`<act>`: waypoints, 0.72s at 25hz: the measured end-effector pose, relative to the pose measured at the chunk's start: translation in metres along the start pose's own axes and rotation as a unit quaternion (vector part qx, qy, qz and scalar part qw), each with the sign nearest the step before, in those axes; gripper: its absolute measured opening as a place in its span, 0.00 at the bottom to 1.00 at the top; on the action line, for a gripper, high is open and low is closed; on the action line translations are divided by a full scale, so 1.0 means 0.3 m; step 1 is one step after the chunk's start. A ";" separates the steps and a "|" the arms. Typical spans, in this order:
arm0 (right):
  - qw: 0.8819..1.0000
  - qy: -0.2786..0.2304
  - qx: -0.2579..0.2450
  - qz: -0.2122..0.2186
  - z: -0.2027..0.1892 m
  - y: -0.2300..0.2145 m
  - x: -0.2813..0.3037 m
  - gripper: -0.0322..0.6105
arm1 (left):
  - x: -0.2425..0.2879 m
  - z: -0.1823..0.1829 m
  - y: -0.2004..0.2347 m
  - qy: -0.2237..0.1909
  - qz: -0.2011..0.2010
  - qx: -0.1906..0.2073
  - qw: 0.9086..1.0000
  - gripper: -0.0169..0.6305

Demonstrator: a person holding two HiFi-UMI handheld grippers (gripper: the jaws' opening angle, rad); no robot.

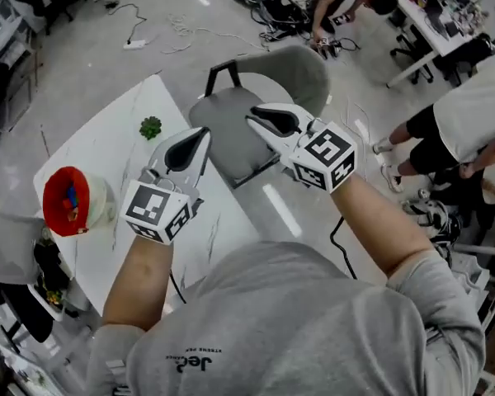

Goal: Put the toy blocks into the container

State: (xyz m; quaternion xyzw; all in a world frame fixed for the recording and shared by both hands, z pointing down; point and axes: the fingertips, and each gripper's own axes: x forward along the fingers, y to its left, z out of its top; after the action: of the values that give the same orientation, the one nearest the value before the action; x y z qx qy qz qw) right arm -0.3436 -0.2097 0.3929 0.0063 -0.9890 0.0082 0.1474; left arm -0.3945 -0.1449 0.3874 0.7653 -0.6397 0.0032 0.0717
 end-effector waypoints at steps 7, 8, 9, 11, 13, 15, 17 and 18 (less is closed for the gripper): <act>0.981 -0.009 0.077 -0.176 -0.241 -0.309 -0.694 0.08 | 0.453 -0.075 -0.560 0.046 -0.177 0.011 0.983 0.10; 0.977 -0.011 0.087 -0.192 -0.275 -0.327 -0.787 0.07 | 0.494 -0.091 -0.641 0.054 -0.194 0.012 0.979 0.10; 0.973 -0.012 0.097 -0.207 -0.308 -0.339 -0.879 0.05 | 0.530 -0.108 -0.722 0.062 -0.210 0.013 0.976 0.10; 0.966 -0.014 0.116 -0.232 -0.382 -0.341 -1.055 0.05 | 0.585 -0.149 -0.882 0.078 -0.238 0.014 0.968 0.10; 0.958 -0.013 0.134 -0.252 -0.464 -0.322 -1.225 0.05 | 0.620 -0.197 -1.046 0.093 -0.263 0.013 0.960 0.10; 0.951 -0.011 0.152 -0.268 -0.550 -0.295 -1.393 0.05 | 0.643 -0.244 -1.212 0.107 -0.282 0.012 0.953 0.10; 0.945 -0.009 0.169 -0.279 -0.633 -0.266 -1.548 0.05 | 0.659 -0.287 -1.364 0.121 -0.295 0.012 0.948 0.10; 0.942 -0.008 0.177 -0.284 -0.674 -0.251 -1.615 0.05 | 0.664 -0.307 -1.430 0.128 -0.299 0.012 0.945 0.10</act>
State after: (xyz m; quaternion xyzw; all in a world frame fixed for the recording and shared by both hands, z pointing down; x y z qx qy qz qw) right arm 0.1797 -0.2765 0.4459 0.3130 -0.9298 0.1412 0.1323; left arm 0.0699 -0.2557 0.4524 0.9156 -0.3665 0.0871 0.1409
